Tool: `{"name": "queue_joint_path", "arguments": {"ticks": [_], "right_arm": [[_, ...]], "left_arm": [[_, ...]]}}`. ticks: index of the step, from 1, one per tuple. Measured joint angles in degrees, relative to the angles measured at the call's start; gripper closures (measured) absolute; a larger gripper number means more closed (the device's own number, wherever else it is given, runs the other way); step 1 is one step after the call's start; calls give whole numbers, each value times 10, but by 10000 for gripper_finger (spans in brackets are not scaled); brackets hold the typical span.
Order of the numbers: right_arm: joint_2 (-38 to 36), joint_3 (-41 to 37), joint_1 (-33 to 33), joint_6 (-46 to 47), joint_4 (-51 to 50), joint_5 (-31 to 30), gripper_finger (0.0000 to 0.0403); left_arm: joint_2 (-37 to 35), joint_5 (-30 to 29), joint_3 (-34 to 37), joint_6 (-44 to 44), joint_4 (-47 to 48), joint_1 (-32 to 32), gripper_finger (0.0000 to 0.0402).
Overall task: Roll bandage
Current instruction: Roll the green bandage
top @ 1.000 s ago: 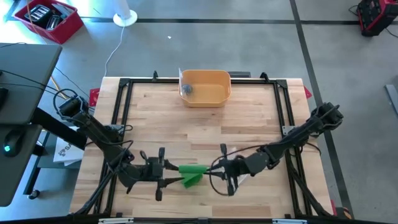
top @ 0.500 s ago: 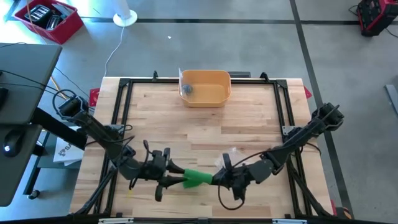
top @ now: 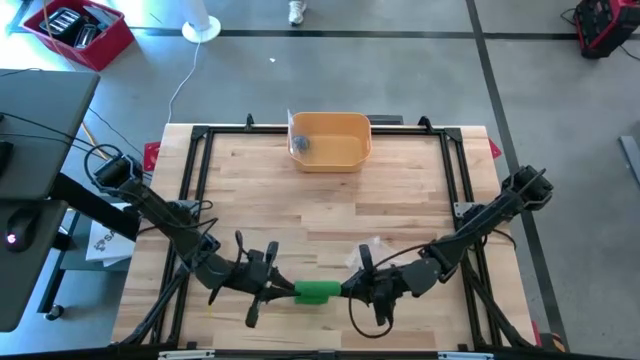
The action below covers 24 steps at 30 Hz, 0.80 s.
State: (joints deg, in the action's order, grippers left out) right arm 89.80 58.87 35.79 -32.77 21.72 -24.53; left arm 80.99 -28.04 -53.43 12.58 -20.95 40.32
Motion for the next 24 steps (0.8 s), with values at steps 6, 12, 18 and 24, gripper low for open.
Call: {"name": "queue_joint_path", "arguments": {"ticks": [6, 12, 18, 24], "right_arm": [[0, 0, -1, 143, 12, -3, 350], [0, 0, -11, 305, 31, 12, 291], [-1, 0, -44, 473, 32, 70, 273], [-1, 0, -63, 535, 28, 91, 272]], "left_arm": [[0, -35, 0, -104, 11, 25, 396], [0, -56, -1, -158, 43, 34, 398], [0, -95, -1, -204, 69, 37, 396], [0, -104, -1, -224, 76, 37, 390]]}}
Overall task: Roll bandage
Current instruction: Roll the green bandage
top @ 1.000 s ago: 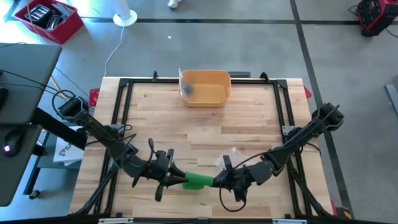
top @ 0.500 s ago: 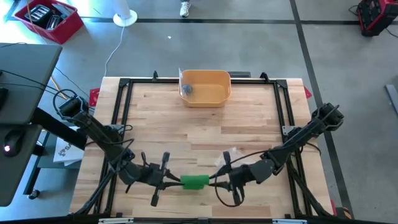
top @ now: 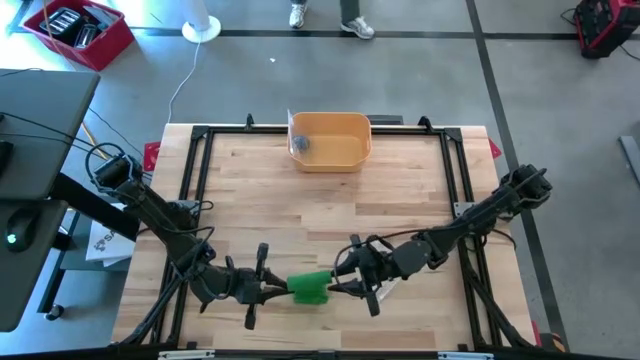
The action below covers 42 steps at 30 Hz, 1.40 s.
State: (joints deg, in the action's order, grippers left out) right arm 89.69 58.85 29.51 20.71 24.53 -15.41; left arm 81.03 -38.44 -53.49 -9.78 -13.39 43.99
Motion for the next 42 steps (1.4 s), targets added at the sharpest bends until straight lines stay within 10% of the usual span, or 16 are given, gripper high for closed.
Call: {"name": "queue_joint_path", "arguments": {"ticks": [9, 17, 23, 31, 42], "right_arm": [[0, 0, -7, -30, -9, 24, 288], [0, 0, -6, -124, -6, 20, 388], [0, 0, 23, -257, -7, -49, 390], [0, 0, 56, -494, -15, -70, 395], [0, 0, 66, -616, -27, -62, 396]], "left_arm": [[1, -1, 1, -9, -7, -2, 388], [1, -23, 1, 91, -42, -1, 378], [-3, -20, 1, 290, -26, -16, 330], [-3, 35, 1, 339, -67, -41, 287], [0, 127, 1, 361, -73, -80, 345]]}}
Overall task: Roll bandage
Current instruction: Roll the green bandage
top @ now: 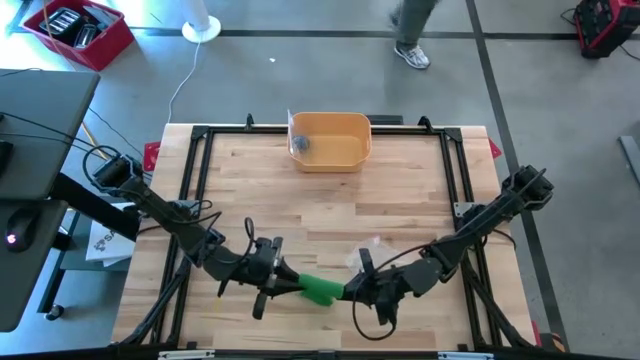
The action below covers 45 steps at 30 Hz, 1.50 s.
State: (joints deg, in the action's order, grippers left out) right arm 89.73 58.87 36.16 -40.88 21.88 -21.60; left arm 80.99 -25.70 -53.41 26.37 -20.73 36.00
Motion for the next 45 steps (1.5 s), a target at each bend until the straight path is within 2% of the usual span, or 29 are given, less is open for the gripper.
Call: {"name": "queue_joint_path", "arguments": {"ticks": [3, 5, 10, 17, 21, 25, 31, 34, 40, 45], "right_arm": [[0, 0, 0, 49, -2, 2, 396], [0, 0, 0, 89, -2, 3, 396], [1, 0, -1, 214, -3, 4, 383], [1, 0, -26, 435, -4, 13, 324], [1, 0, -48, 484, -4, 20, 297], [1, 0, -72, 526, -3, 22, 287], [1, 0, -92, 539, -1, 31, 287], [1, 0, -96, 537, 7, 45, 304], [0, 0, -96, 489, 12, 49, 388], [0, 0, -96, 412, 13, 42, 389]], "left_arm": [[0, -1, 0, -21, -1, 6, 384], [0, -5, -1, -44, 1, 12, 393], [0, -45, -1, -109, 12, 33, 392], [0, -109, -1, -265, 61, 63, 395], [0, -167, -1, -315, 72, 75, 391], [0, -181, -1, -340, 80, 83, 391], [0, -216, 0, -388, 84, 94, 390], [0, -218, 0, -387, 82, 96, 390], [0, -214, 0, -337, 71, 94, 383], [0, -214, 0, -275, 73, 105, 345]]}}
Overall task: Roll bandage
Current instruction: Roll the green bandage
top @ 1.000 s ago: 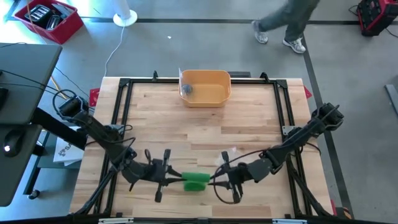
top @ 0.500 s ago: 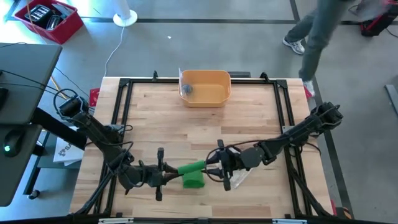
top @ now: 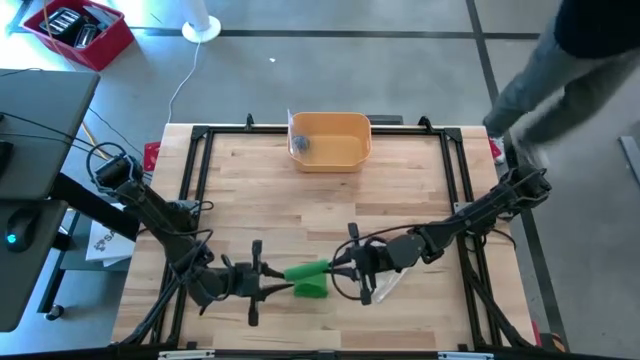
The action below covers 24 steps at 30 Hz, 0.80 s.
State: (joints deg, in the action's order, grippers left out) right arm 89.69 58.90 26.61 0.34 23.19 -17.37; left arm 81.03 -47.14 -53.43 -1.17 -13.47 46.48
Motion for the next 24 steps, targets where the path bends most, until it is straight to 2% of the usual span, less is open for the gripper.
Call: {"name": "queue_joint_path", "arguments": {"ticks": [8, 13, 18, 21, 24], "right_arm": [[0, 1, 15, -207, -1, -32, 395], [0, 1, 28, -339, -29, -41, 397], [-1, 1, 43, -427, -52, -47, 397], [-1, 1, 48, -425, -52, -46, 397], [-1, 1, 52, -403, -54, -45, 397]], "left_arm": [[0, -48, 0, 158, -20, -8, 286], [1, -24, 0, 191, -47, -20, 281], [1, 46, 1, 191, -75, -35, 296], [1, 75, 1, 191, -75, -45, 322], [1, 80, 1, 187, -71, -51, 362]]}}
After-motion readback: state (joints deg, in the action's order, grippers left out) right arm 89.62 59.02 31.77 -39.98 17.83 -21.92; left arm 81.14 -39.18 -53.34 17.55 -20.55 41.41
